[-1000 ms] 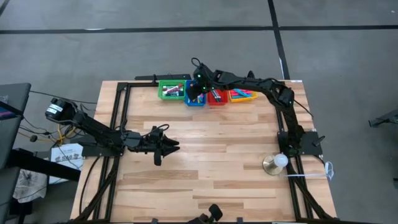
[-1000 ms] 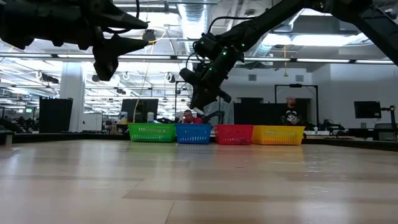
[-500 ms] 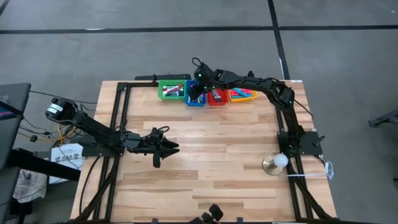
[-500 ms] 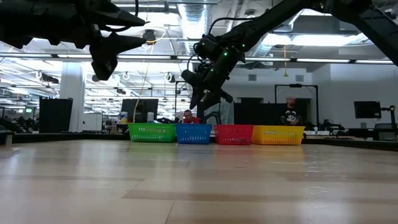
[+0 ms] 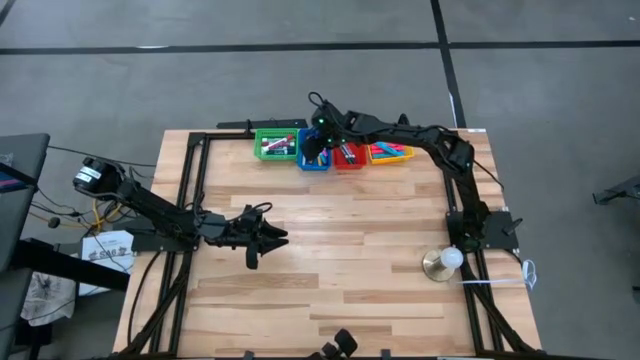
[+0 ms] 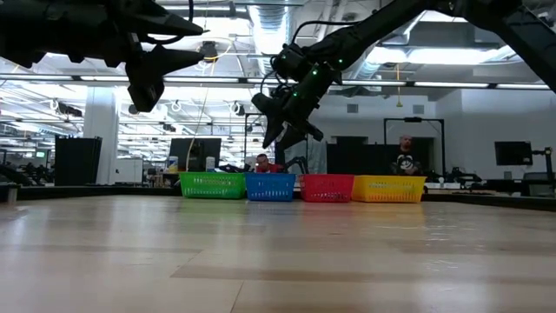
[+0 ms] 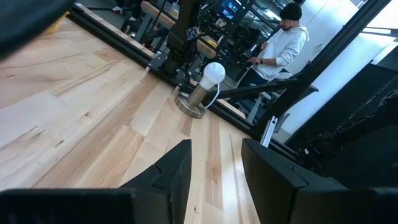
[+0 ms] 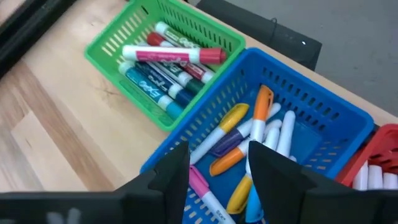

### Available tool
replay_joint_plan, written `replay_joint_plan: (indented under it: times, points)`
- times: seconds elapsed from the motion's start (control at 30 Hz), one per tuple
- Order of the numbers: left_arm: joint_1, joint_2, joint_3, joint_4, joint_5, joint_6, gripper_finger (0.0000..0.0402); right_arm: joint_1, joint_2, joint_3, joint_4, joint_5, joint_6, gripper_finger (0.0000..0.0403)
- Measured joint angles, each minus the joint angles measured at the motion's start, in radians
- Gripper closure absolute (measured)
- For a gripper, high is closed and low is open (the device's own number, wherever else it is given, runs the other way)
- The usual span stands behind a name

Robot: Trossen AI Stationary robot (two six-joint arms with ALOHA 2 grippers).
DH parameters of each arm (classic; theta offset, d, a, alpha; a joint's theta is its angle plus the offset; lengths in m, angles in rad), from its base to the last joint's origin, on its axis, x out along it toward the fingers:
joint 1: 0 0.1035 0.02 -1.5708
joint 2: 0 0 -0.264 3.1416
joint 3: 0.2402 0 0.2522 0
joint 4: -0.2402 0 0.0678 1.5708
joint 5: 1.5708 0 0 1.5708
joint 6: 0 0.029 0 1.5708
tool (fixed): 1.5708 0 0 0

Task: Pick & Place Markers
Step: Return to Home Position

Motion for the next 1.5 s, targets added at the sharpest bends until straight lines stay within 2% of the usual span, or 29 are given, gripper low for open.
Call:
replay_joint_plan:
  times: [1.17, 1.3, 1.5]
  points:
    - [-0.003, -0.007, 0.000, -0.001, 0.000, 0.003, 0.0262, 0.027, -0.046, 0.000, 0.036, -0.001, -0.025, 0.0262]
    - [-0.017, -0.106, -0.001, -0.002, 0.002, 0.105, 0.0262, 0.060, -0.106, -0.002, 0.016, -0.019, -0.106, 0.0259]
    - [-0.037, -0.440, -0.059, -0.007, -0.001, 0.323, 0.0262, 0.137, -0.282, -0.001, 0.008, 0.007, -0.263, 0.0263]
